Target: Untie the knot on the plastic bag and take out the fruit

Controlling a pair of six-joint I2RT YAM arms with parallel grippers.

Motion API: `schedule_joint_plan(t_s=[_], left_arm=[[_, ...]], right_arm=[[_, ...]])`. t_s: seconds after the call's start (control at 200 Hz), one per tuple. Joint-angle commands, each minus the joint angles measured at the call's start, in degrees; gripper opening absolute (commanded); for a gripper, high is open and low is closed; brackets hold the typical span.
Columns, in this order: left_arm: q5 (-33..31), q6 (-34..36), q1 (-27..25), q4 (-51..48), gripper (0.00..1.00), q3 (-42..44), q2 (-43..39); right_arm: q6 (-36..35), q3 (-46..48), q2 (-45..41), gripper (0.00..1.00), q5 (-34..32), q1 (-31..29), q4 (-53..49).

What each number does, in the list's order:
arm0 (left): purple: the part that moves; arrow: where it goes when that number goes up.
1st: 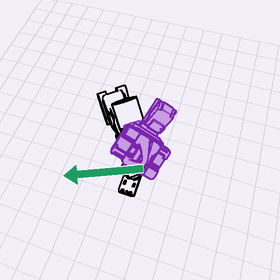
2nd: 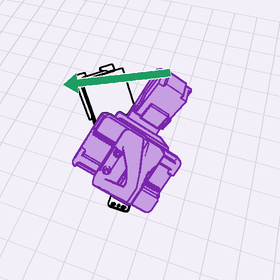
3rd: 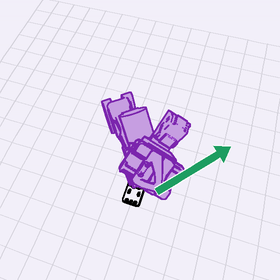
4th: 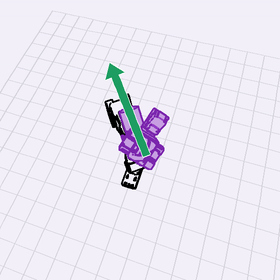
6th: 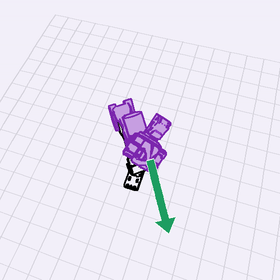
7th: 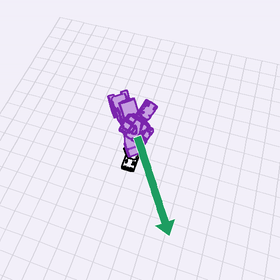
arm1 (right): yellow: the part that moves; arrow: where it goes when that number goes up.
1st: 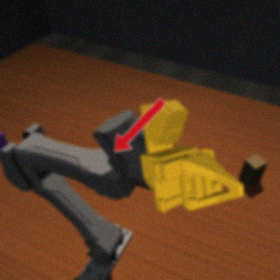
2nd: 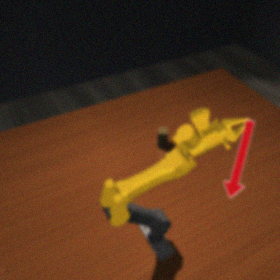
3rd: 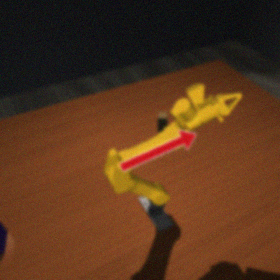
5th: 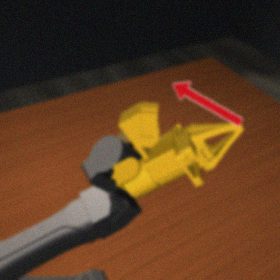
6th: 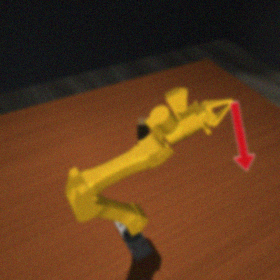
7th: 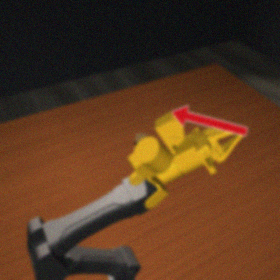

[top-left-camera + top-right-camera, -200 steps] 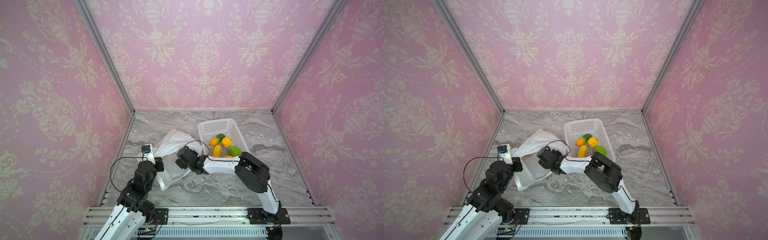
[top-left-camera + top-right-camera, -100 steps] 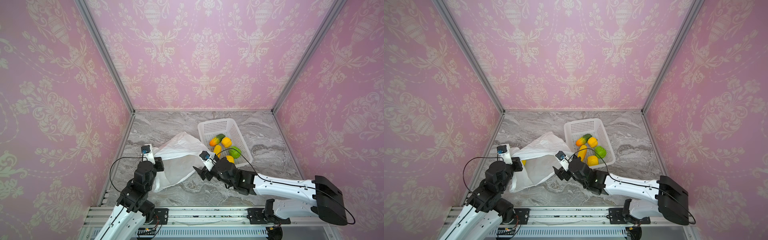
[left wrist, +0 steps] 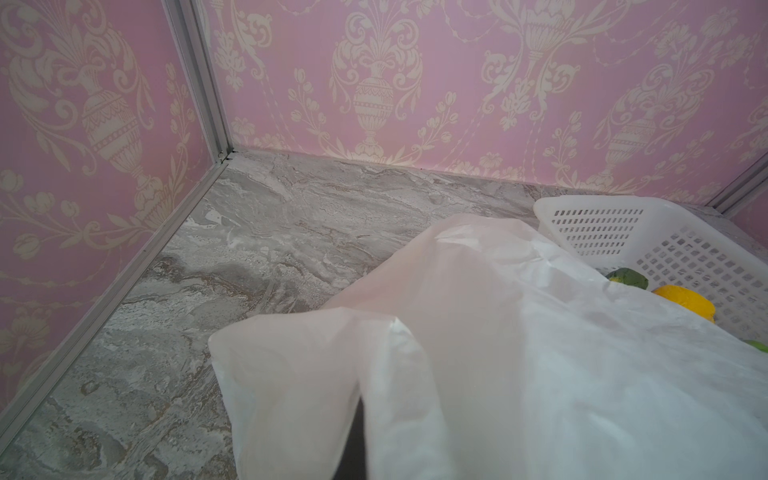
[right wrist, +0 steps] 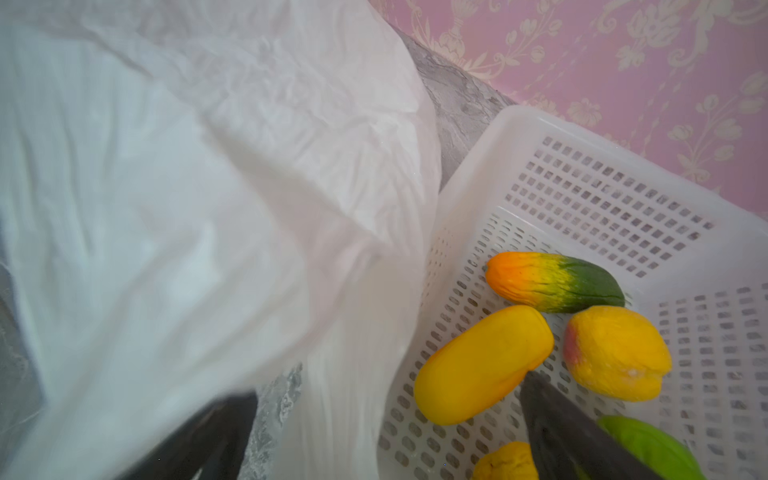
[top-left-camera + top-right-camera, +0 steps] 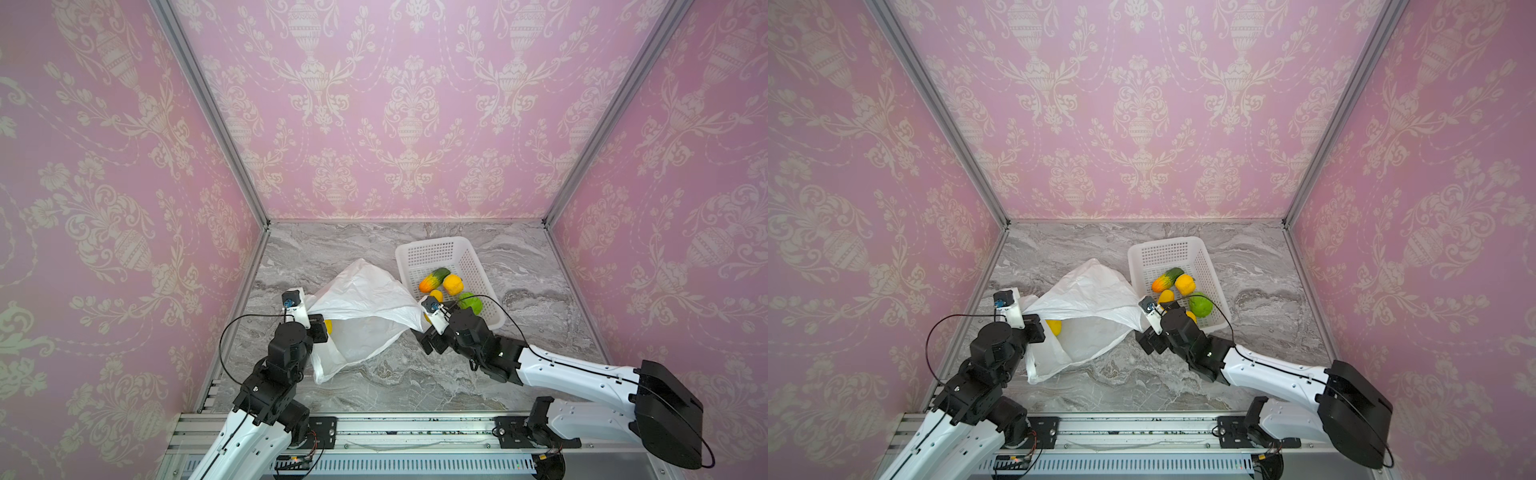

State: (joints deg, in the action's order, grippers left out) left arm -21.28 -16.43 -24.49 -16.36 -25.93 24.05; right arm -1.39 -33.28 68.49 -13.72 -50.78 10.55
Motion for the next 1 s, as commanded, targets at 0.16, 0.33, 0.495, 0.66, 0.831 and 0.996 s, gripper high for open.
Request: schedule_joint_plan(t_s=[0.16, 0.33, 0.495, 0.66, 0.831, 0.996], left_arm=[[-0.2, -0.7, 0.1, -0.2, 0.00, 0.4, -0.4], [-0.2, -0.7, 0.2, -0.1, 0.00, 0.4, -0.3], [-0.1, -0.7, 0.1, 0.0, 0.00, 0.4, -0.1], [-0.1, -0.6, 0.1, 0.0, 0.00, 0.4, 0.0], [-0.3, -0.6, 0.1, 0.1, 0.00, 0.4, 0.1], [0.0, -0.5, 0.1, 0.1, 0.00, 0.4, -0.1]], right_arm=[[6.2, 2.4, -4.3, 0.98, 1.8, 4.4, -0.9], [5.3, 5.0, -19.2, 0.92, 3.9, 1.7, -3.9], [3.0, 4.3, -29.5, 0.91, 1.3, -6.0, -8.1], [0.7, -0.6, -28.2, 0.84, -1.3, -12.4, -10.8], [-2.3, -7.2, -15.1, 0.68, 0.0, -21.0, -7.5], [-2.9, -14.2, 5.0, 0.60, 4.0, -24.0, -1.6]])
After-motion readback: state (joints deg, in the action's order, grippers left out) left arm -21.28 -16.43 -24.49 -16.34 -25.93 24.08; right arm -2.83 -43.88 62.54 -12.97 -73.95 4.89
